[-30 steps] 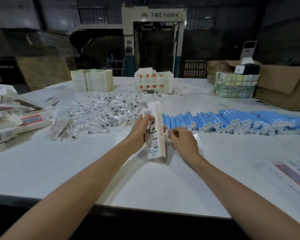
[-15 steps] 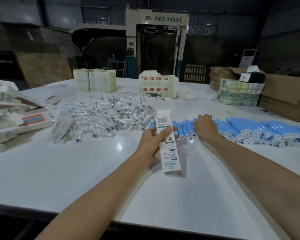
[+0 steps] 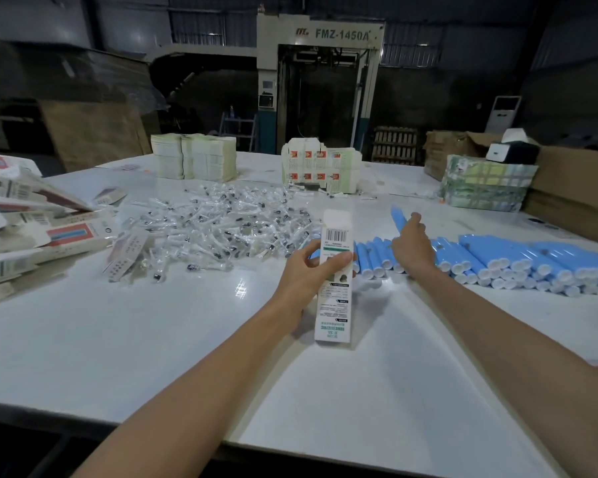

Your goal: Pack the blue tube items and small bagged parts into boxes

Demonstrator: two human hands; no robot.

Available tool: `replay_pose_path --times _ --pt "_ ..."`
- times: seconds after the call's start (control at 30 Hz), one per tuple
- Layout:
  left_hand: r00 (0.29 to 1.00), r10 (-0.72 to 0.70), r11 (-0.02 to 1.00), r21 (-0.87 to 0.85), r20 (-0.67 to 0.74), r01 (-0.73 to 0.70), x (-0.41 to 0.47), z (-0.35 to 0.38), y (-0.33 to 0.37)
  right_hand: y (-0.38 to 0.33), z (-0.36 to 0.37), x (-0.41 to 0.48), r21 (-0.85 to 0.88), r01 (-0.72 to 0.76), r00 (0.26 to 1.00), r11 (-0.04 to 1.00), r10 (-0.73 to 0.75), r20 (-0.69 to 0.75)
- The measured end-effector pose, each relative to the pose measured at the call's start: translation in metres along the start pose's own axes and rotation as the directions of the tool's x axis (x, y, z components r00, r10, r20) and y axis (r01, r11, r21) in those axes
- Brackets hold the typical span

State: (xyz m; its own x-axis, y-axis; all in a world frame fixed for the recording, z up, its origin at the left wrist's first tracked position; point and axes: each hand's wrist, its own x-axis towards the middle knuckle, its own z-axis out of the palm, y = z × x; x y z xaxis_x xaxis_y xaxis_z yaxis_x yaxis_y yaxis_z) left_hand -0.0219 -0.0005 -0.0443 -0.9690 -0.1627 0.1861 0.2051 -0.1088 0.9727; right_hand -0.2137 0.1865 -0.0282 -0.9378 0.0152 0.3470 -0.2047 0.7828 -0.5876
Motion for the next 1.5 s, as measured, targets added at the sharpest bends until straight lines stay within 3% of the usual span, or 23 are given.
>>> replay_pose_path --times 0.03,0.07,0.13,0.2,0.27,0.4,0.5,0.63,0.7,0.93,1.07,1.17,1.3,1.5 --pt "1.0 0.004 1.0 0.009 -0.002 -0.004 0.0 0.0 0.001 -0.011 -0.009 -0.004 0.25 -0.052 0.999 0.967 0.051 0.01" --pt "1.0 0.005 1.0 0.017 -0.005 -0.005 0.001 -0.001 0.002 -0.022 -0.02 -0.008 0.496 -0.092 0.996 0.863 0.079 0.046" --pt "1.0 0.009 1.0 0.026 -0.015 -0.009 0.001 -0.002 0.003 -0.046 -0.043 -0.019 0.827 -0.073 0.997 0.558 0.022 0.074" --pt "1.0 0.013 0.999 0.033 -0.024 -0.013 0.002 -0.002 0.003 -0.065 -0.065 -0.032 0.944 -0.005 0.994 0.329 -0.098 0.04" --pt "0.999 0.018 0.999 0.042 -0.028 -0.016 0.001 -0.003 0.003 -0.081 -0.081 -0.045 0.968 0.032 0.975 0.25 -0.222 0.025" --pt "0.998 0.048 0.996 0.077 -0.029 -0.046 -0.003 -0.003 0.005 -0.105 -0.091 -0.061 0.916 0.115 0.939 0.384 -0.343 0.026" --pt "0.997 0.078 0.992 0.099 -0.01 -0.076 -0.007 -0.001 0.009 -0.112 -0.085 -0.069 0.877 0.118 0.928 0.466 -0.367 0.07" --pt "0.996 0.089 0.99 0.113 -0.014 -0.087 -0.008 -0.002 0.009 -0.109 -0.079 -0.07 0.704 0.215 0.919 0.677 -0.384 0.088" --pt "0.996 0.085 0.991 0.109 -0.014 -0.083 -0.008 -0.003 0.01 -0.108 -0.08 -0.067 0.65 0.212 0.921 0.73 -0.372 0.117" --pt "0.997 0.059 0.997 0.046 0.049 -0.061 -0.009 -0.001 0.006 -0.102 -0.069 -0.074 0.544 0.207 0.877 0.813 -0.401 0.265" --pt "0.994 -0.027 0.986 -0.163 0.11 0.045 -0.01 0.004 -0.001 -0.087 -0.044 -0.084 0.527 0.229 0.884 0.818 -0.401 0.239" --pt "0.989 -0.095 0.982 -0.152 0.115 0.112 -0.01 0.004 -0.005 -0.068 -0.023 -0.09 0.563 0.222 0.893 0.796 -0.398 0.211" --pt "0.981 -0.193 0.978 -0.072 0.015 0.194 -0.004 -0.009 -0.007 -0.045 0.002 -0.092 0.497 0.25 0.951 0.831 -0.306 0.034" --pt "0.952 -0.223 0.949 -0.271 -0.209 0.163 0.011 -0.034 -0.008 -0.042 0.036 -0.077 0.157 0.46 0.881 0.874 -0.471 0.042"
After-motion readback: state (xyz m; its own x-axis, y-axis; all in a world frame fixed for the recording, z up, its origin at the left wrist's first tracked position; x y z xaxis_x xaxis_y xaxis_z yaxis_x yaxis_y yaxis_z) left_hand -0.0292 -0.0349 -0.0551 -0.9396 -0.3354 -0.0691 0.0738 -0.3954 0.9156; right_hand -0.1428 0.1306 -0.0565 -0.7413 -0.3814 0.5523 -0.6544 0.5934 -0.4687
